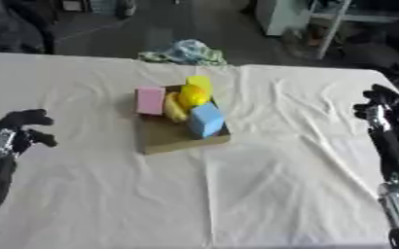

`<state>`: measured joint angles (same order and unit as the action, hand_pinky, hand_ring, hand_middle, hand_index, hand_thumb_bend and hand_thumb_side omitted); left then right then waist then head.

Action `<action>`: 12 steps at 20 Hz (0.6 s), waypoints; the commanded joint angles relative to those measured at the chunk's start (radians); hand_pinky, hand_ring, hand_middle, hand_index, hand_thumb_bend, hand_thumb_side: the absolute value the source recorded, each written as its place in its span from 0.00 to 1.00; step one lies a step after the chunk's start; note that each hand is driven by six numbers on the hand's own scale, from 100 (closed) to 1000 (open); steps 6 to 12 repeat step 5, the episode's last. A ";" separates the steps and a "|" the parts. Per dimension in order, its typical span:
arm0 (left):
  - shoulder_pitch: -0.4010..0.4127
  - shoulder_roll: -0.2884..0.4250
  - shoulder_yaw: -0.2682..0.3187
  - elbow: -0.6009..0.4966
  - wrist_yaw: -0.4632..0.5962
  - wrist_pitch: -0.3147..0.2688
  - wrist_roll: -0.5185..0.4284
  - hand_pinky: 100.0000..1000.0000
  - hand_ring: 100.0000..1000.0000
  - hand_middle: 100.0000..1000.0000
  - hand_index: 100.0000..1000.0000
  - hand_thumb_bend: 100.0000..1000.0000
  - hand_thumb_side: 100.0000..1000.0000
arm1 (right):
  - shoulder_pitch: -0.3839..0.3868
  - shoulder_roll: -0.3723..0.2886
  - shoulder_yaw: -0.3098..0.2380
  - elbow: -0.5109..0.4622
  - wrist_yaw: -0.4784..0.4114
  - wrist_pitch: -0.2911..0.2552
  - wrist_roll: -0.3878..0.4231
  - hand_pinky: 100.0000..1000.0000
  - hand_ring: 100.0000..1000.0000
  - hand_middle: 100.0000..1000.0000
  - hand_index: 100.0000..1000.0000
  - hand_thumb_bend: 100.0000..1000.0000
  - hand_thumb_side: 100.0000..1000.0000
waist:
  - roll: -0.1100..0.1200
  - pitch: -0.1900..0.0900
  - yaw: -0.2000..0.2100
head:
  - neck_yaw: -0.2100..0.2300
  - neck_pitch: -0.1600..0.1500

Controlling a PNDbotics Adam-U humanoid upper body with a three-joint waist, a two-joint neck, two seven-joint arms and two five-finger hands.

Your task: Pick up objects on the table and place them in the box.

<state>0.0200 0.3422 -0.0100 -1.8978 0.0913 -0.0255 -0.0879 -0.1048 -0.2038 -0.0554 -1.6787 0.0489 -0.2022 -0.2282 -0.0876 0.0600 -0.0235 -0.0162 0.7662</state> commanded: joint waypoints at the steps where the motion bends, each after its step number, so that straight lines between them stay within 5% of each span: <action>1: -0.006 0.003 0.004 -0.010 -0.002 0.001 0.003 0.70 0.46 0.61 0.75 0.08 0.87 | -0.009 -0.008 -0.008 -0.020 -0.004 0.005 0.000 0.65 0.63 0.67 0.80 0.00 0.50 | 0.012 0.010 -0.006 | 0.006 0.004; 12: -0.012 0.000 0.006 -0.012 -0.002 0.002 0.007 0.70 0.46 0.61 0.75 0.08 0.87 | -0.016 -0.004 -0.011 -0.025 0.001 0.008 0.000 0.65 0.62 0.67 0.79 0.00 0.50 | 0.016 0.017 -0.010 | 0.015 0.004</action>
